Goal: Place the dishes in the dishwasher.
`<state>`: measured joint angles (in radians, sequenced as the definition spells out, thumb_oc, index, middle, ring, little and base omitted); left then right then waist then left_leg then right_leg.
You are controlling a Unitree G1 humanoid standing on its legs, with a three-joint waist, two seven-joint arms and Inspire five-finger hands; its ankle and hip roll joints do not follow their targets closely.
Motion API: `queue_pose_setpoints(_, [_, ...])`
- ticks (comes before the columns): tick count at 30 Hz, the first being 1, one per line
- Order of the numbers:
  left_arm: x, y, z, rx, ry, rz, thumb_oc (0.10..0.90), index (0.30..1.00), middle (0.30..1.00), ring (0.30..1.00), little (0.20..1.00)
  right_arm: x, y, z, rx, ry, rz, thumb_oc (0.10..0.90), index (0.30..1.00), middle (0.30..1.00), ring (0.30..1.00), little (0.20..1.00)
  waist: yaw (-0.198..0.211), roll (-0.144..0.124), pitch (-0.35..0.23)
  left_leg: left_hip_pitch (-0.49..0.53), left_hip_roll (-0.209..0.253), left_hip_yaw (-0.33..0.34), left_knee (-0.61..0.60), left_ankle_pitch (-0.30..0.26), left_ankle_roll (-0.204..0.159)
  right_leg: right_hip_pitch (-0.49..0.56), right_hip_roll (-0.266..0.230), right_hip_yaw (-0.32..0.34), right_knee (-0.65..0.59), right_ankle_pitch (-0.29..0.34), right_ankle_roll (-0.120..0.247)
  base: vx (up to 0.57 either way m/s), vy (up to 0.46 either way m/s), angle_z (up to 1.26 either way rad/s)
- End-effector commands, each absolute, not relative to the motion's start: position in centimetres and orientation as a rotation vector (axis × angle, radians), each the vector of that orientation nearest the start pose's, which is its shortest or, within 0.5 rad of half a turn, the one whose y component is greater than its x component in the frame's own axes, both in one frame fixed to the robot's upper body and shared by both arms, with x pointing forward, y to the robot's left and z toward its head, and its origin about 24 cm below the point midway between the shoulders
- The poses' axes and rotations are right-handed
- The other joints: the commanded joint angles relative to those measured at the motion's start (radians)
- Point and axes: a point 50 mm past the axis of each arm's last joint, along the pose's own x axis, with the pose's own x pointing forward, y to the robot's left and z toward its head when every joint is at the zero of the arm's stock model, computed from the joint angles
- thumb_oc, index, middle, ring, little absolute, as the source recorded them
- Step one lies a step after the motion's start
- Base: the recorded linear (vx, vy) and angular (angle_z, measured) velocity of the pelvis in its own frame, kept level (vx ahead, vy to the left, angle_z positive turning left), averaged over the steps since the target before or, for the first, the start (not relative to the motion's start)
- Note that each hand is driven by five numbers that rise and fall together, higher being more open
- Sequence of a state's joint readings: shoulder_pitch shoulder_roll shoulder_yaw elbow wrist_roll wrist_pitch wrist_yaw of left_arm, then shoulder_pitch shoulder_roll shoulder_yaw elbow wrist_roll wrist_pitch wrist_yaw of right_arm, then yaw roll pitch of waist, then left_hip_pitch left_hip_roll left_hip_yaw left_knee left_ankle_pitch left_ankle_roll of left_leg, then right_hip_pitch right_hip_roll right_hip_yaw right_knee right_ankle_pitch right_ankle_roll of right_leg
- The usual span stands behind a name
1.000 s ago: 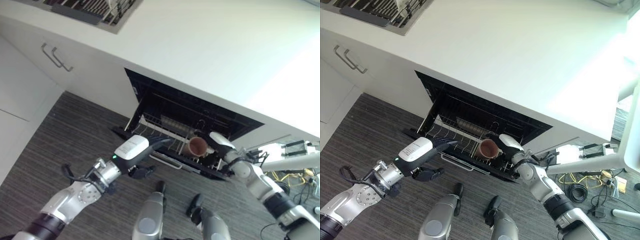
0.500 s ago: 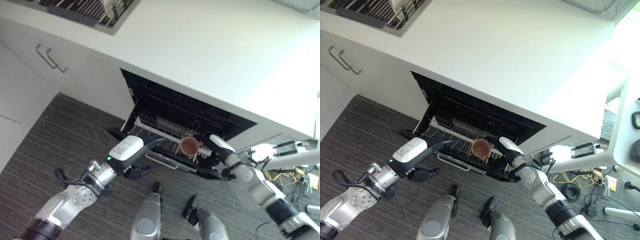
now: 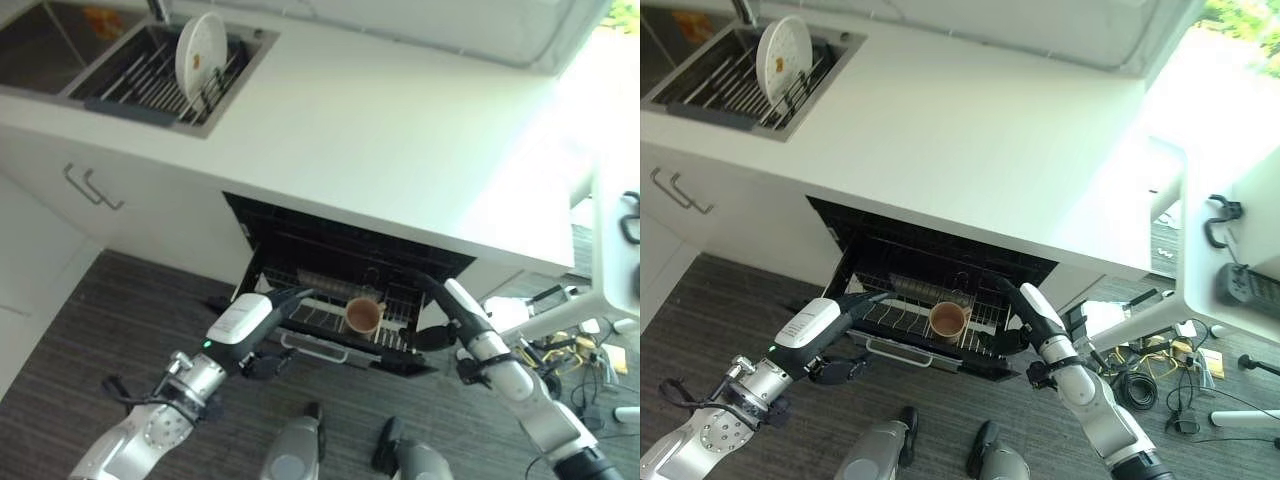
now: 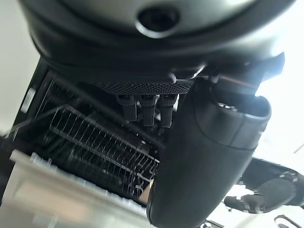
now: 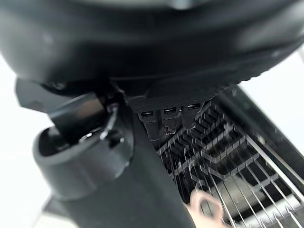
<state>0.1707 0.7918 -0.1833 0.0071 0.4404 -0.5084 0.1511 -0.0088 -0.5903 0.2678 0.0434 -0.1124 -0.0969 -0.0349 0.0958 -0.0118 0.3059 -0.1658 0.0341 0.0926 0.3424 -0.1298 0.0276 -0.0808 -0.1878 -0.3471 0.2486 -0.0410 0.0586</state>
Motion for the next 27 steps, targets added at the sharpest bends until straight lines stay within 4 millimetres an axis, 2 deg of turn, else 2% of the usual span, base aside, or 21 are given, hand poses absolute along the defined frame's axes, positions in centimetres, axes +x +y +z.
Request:
queue_pose_setpoints(1, [20.5, 21.2, 8.0, 1.004, -0.482, -0.329, 0.800, 0.900, 0.900, 0.900, 0.900, 25.8, -19.1, 8.2, -0.633, -0.248, 0.252, 0.800, 0.900, 0.900, 0.900, 0.900, 0.012, 0.010, -0.063, 0.050, 0.031, 0.047, -0.042, -0.063, -0.015, 0.041, -0.018, 0.032, 0.051, -0.127, 0.076, 0.01, 0.050, -0.19])
queue_pose_setpoints(4, [20.3, 21.3, 7.5, 0.985, -0.455, -0.307, 0.800, 0.900, 0.900, 0.900, 0.900, 25.5, -18.9, 8.4, -0.620, -0.268, 0.252, 0.800, 0.900, 0.900, 0.900, 0.900, 0.005, 0.023, -0.076, 0.058, 0.032, 0.052, -0.042, -0.069, -0.019, 0.044, -0.022, 0.032, 0.051, -0.135, 0.075, 0.01, 0.023, -0.13])
queue_pose_setpoints(6, [20.2, 22.6, 6.3, 0.901, -0.333, -0.190, 0.800, 0.900, 0.900, 0.900, 0.900, 25.0, -18.7, 9.1, -0.536, -0.315, 0.253, 0.800, 0.900, 0.900, 0.900, 0.900, 0.002, 0.031, -0.083, 0.075, 0.033, 0.048, -0.042, -0.080, -0.024, 0.056, -0.021, 0.031, 0.051, -0.148, 0.072, 0.03, -0.044, -0.11])
queue_pose_setpoints(9, [19.8, 23.5, 5.2, 0.857, -0.264, -0.107, 0.800, 0.900, 0.900, 0.900, 0.900, 24.7, -18.6, 9.4, -0.486, -0.342, 0.256, 0.800, 0.900, 0.900, 0.900, 0.900, -0.005, 0.031, -0.086, 0.079, 0.042, 0.063, -0.042, -0.076, -0.028, 0.058, -0.015, 0.025, 0.051, -0.151, 0.062, 0.01, -0.060, 0.01])
queue_pose_setpoints(10, [19.4, 24.3, 4.3, 0.812, -0.223, 0.000, 0.800, 0.900, 0.900, 0.900, 0.900, 24.1, -18.9, 9.8, -0.428, -0.365, 0.237, 0.800, 0.900, 0.900, 0.900, 0.900, -0.025, 0.030, -0.079, 0.106, 0.063, 0.123, -0.042, -0.067, -0.037, 0.078, -0.016, 0.000, 0.051, -0.154, 0.055, 0.04, -0.041, 0.49])
queue_pose_setpoints(11, [19.3, 25.2, 4.2, 0.739, -0.231, 0.148, 0.800, 0.900, 0.900, 0.900, 0.900, 23.5, -19.4, 10.8, -0.411, -0.427, 0.195, 0.800, 0.900, 0.900, 0.900, 0.900, -0.031, 0.013, -0.057, 0.130, 0.057, 0.129, -0.042, -0.038, -0.042, 0.096, -0.026, 0.004, 0.051, -0.143, 0.042, 0.00, 0.038, 0.88])
queue_pose_setpoints(13, [19.3, 25.6, 4.2, 0.711, -0.241, 0.209, 0.800, 0.900, 0.900, 0.900, 0.900, 23.5, -19.5, 11.0, -0.414, -0.448, 0.181, 0.800, 0.900, 0.900, 0.900, 0.900, -0.028, 0.007, -0.049, 0.133, 0.046, 0.106, -0.042, -0.036, -0.040, 0.098, -0.034, 0.016, 0.051, -0.137, 0.040, -0.06, 0.129, 1.08])
queue_pose_setpoints(14, [19.3, 26.3, 4.3, 0.665, -0.248, 0.283, 0.800, 0.900, 0.900, 0.900, 0.900, 23.7, -19.7, 11.2, -0.411, -0.464, 0.153, 0.800, 0.900, 0.900, 0.900, 0.900, -0.030, 0.005, -0.046, 0.143, 0.062, 0.110, -0.042, -0.041, -0.038, 0.098, -0.041, 0.021, 0.051, -0.134, 0.035, -0.12, 0.322, 0.64])
queue_pose_setpoints(15, [19.5, 26.8, 4.6, 0.633, -0.271, 0.328, 0.800, 0.900, 0.900, 0.900, 0.900, 23.7, -20.3, 11.4, -0.404, -0.474, 0.084, 0.800, 0.900, 0.900, 0.900, 0.900, -0.046, 0.005, -0.043, 0.161, 0.129, 0.149, -0.042, -0.021, -0.059, 0.108, -0.055, 0.013, 0.051, -0.130, 0.029, -0.17, 0.507, 0.37])
queue_pose_setpoints(18, [20.4, 26.9, 5.7, 0.666, -0.362, 0.364, 0.800, 0.900, 0.900, 0.900, 0.900, 23.8, -21.8, 12.3, -0.390, -0.509, -0.029, 0.800, 0.900, 0.900, 0.900, 0.900, -0.070, 0.011, -0.039, 0.188, 0.190, 0.100, -0.042, 0.001, -0.083, 0.101, -0.103, 0.055, 0.051, -0.109, 0.043, -0.17, 0.627, 0.35])
queue_pose_setpoints(20, [20.9, 26.9, 6.2, 0.681, -0.385, 0.370, 0.800, 0.900, 0.900, 0.900, 0.900, 24.0, -22.1, 12.6, -0.403, -0.519, -0.050, 0.800, 0.900, 0.900, 0.900, 0.900, -0.076, 0.025, -0.039, 0.187, 0.185, 0.075, -0.042, -0.022, -0.078, 0.089, -0.122, 0.070, 0.051, -0.098, 0.056, -0.14, 0.678, 0.18])
queue_pose_setpoints(21, [21.9, 26.8, 7.0, 0.715, -0.417, 0.361, 0.800, 0.900, 0.900, 0.900, 0.900, 24.4, -22.9, 12.6, -0.435, -0.507, -0.108, 0.800, 0.900, 0.900, 0.900, 0.900, -0.101, 0.047, -0.043, 0.201, 0.165, 0.093, -0.042, -0.062, -0.059, 0.092, -0.166, 0.077, 0.051, -0.084, 0.088, -0.10, 0.712, 0.00])
queue_pose_setpoints(22, [22.0, 26.7, 7.0, 0.722, -0.420, 0.354, 0.800, 0.900, 0.900, 0.900, 0.900, 24.4, -23.0, 12.6, -0.433, -0.503, -0.122, 0.800, 0.900, 0.900, 0.900, 0.900, -0.104, 0.049, -0.042, 0.204, 0.164, 0.099, -0.042, -0.066, -0.057, 0.095, -0.172, 0.075, 0.051, -0.081, 0.093, -0.17, 0.811, -0.06])
queue_pose_setpoints(23, [22.9, 26.8, 7.9, 0.755, -0.447, 0.338, 0.800, 0.900, 0.900, 0.900, 0.900, 24.4, -23.6, 12.1, -0.414, -0.485, -0.174, 0.800, 0.900, 0.900, 0.900, 0.900, -0.104, 0.033, -0.031, 0.200, 0.088, 0.090, -0.042, -0.078, -0.034, 0.072, -0.255, 0.106, 0.051, 0.057, 0.111, -0.13, 0.461, -0.12])
queue_pose_setpoints(24, [22.9, 27.3, 8.2, 0.766, -0.457, 0.340, 0.800, 0.900, 0.900, 0.900, 0.900, 24.3, -23.7, 11.7, -0.420, -0.477, -0.184, 0.800, 0.900, 0.900, 0.900, 0.900, -0.099, 0.030, -0.031, 0.202, 0.069, 0.093, -0.042, -0.089, -0.025, 0.064, -0.270, 0.108, 0.051, 0.090, 0.118, -0.15, 0.593, -0.07])
queue_pose_setpoints(25, [22.5, 28.1, 8.8, 0.783, -0.463, 0.361, 0.800, 0.900, 0.900, 0.900, 0.900, 23.9, -23.7, 11.4, -0.432, -0.470, -0.184, 0.800, 0.900, 0.900, 0.900, 0.900, -0.089, 0.038, -0.033, 0.204, 0.048, 0.122, -0.042, -0.109, -0.007, 0.055, -0.258, 0.071, 0.051, 0.121, 0.121, -0.05, 0.383, -0.01])
queue_pose_setpoints(27, [22.2, 28.5, 9.2, 0.788, -0.464, 0.375, 0.800, 0.900, 0.900, 0.900, 0.900, 23.6, -23.9, 11.4, -0.433, -0.474, -0.193, 0.800, 0.900, 0.900, 0.900, 0.900, -0.084, 0.047, -0.036, 0.195, 0.043, 0.125, -0.042, -0.114, 0.003, 0.056, -0.224, 0.056, 0.052, 0.114, 0.119, -0.05, 0.306, -0.29])
